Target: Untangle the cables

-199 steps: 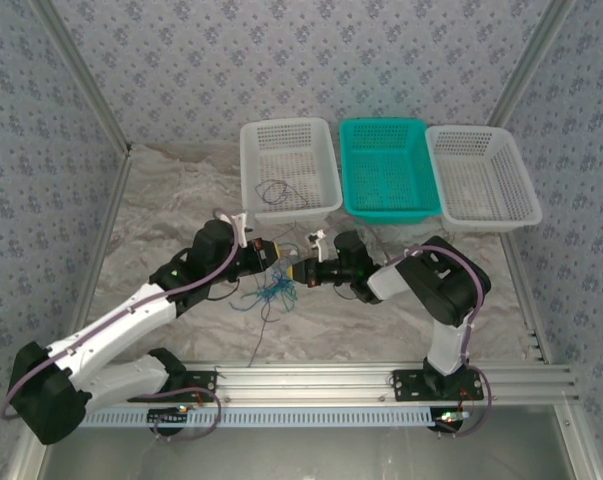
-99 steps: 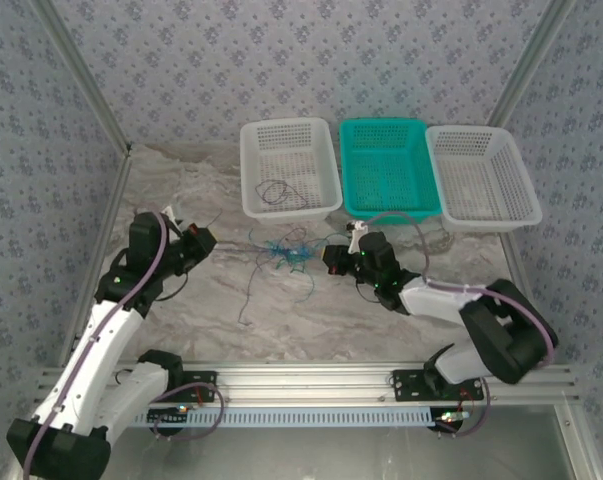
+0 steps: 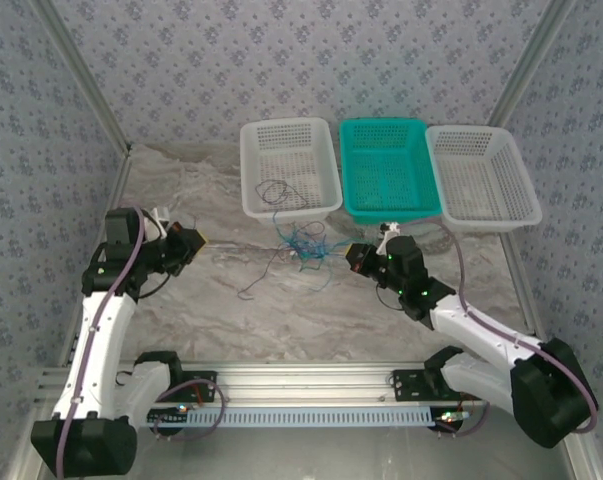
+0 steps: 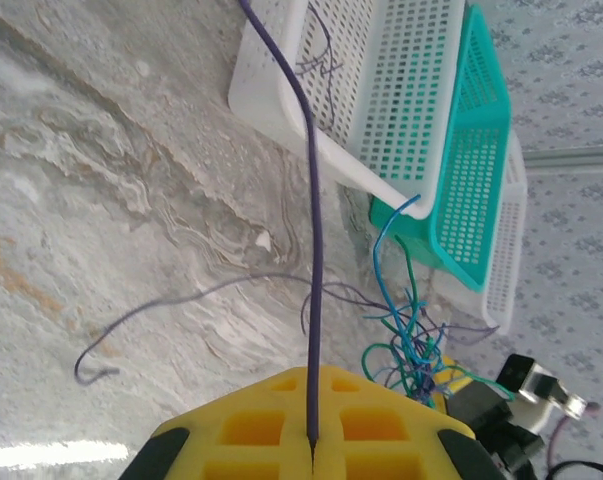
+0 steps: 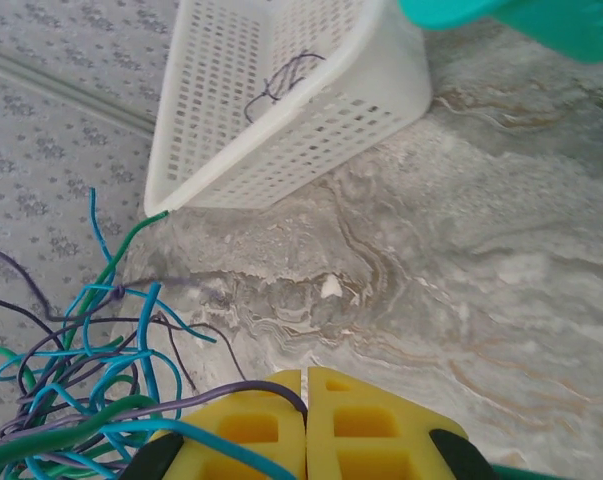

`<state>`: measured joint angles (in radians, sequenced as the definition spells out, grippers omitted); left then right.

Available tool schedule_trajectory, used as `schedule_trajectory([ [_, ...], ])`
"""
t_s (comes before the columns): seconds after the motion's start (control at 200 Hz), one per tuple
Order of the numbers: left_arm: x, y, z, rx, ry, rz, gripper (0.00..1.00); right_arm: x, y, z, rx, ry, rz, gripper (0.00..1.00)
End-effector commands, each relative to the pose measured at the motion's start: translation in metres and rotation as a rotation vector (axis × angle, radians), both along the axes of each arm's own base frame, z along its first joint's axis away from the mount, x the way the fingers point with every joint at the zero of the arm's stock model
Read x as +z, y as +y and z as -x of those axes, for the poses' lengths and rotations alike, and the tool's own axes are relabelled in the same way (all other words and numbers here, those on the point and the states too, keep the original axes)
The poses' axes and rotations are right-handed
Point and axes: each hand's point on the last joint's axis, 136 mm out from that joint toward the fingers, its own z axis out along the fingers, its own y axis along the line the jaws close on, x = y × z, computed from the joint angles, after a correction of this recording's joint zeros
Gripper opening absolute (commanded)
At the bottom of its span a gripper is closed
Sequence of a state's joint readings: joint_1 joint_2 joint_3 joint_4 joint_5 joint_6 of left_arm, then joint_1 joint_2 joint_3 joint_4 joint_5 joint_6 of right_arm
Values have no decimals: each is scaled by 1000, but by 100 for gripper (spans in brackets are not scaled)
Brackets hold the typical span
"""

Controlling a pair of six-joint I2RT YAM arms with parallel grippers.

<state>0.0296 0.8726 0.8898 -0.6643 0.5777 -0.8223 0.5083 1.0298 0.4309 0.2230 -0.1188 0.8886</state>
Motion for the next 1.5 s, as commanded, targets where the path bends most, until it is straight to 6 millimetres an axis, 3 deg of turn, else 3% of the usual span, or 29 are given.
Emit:
schedule_trajectory([
  [0.0, 31, 97, -26, 393, -148, -233, 0, -116, -173, 48, -589, 389, 503, 0],
  [0.045, 30, 91, -29, 369, -160, -198, 0, -116, -168, 46, -551, 375, 509, 0],
  [0.085, 31, 79, -35, 322, -193, -133, 0, -115, -152, 39, -463, 333, 499, 0],
  [0.165, 42, 37, -45, 163, -310, 2, 0, -108, -100, 26, -220, 204, 475, 0],
  [0.24, 43, 0, -42, 41, -368, -35, 0, -103, -44, 33, 45, 99, 501, 0],
  [0.3, 35, -25, -38, -29, -378, -104, 0, -103, -20, 42, 164, 75, 554, 26],
  [0.325, 31, -34, -37, -52, -376, -120, 0, -103, -14, 45, 203, 72, 561, 44],
  [0.33, 30, -36, -36, -57, -375, -122, 0, -103, -13, 47, 211, 76, 565, 52],
  [0.365, 21, -46, -35, -84, -360, -130, 0, -103, -12, 49, 219, 83, 572, 64],
  [0.4, 12, -53, -34, -101, -339, -135, 0, -98, -12, 50, 222, 72, 568, 68],
  [0.53, -11, -74, -32, -155, -304, -139, 0, -43, 14, 61, 359, -159, 488, 72],
  [0.645, -10, -89, -29, -192, -323, -149, 0, 16, 61, 86, 580, -524, 411, 80],
  [0.7, -5, -94, -28, -204, -337, -151, 0, 32, 80, 93, 654, -649, 426, 80],
  [0.78, 3, -101, -28, -218, -358, -145, 0, 39, 104, 91, 727, -685, 454, 77],
  [0.964, 31, -116, -27, -232, -404, -118, 0, 6, 167, 82, 917, -665, 523, 72],
  [1.124, 55, -128, -32, -216, -415, -64, 0, -8, 205, 57, 904, -675, 498, 79],
  [1.204, 67, -133, -32, -217, -427, -41, 0, -15, 219, 46, 898, -667, 496, 76],
  [1.244, 70, -133, -32, -212, -429, -35, 0, -20, 223, 42, 895, -657, 503, 66],
  [1.269, 71, -132, -33, -207, -432, -35, 0, -22, 223, 37, 877, -648, 510, 47],
  [1.274, 71, -132, -33, -206, -432, -36, 0, -23, 223, 34, 866, -644, 515, 39],
  [1.279, 72, -132, -33, -205, -433, -36, 0, -23, 223, 34, 866, -644, 515, 39],
  [1.314, 72, -130, -34, -196, -433, -48, 0, -26, 221, 28, 831, -627, 520, 11],
  [1.334, 70, -128, -35, -188, -429, -61, 0, -25, 218, 25, 813, -620, 513, 0],
  [1.449, 59, -110, -35, -139, -422, -167, 0, -13, 197, 19, 699, -595, 399, 0],
  [1.499, 55, -103, -33, -136, -446, -215, 14, -8, 186, 17, 663, -571, 341, 0],
])
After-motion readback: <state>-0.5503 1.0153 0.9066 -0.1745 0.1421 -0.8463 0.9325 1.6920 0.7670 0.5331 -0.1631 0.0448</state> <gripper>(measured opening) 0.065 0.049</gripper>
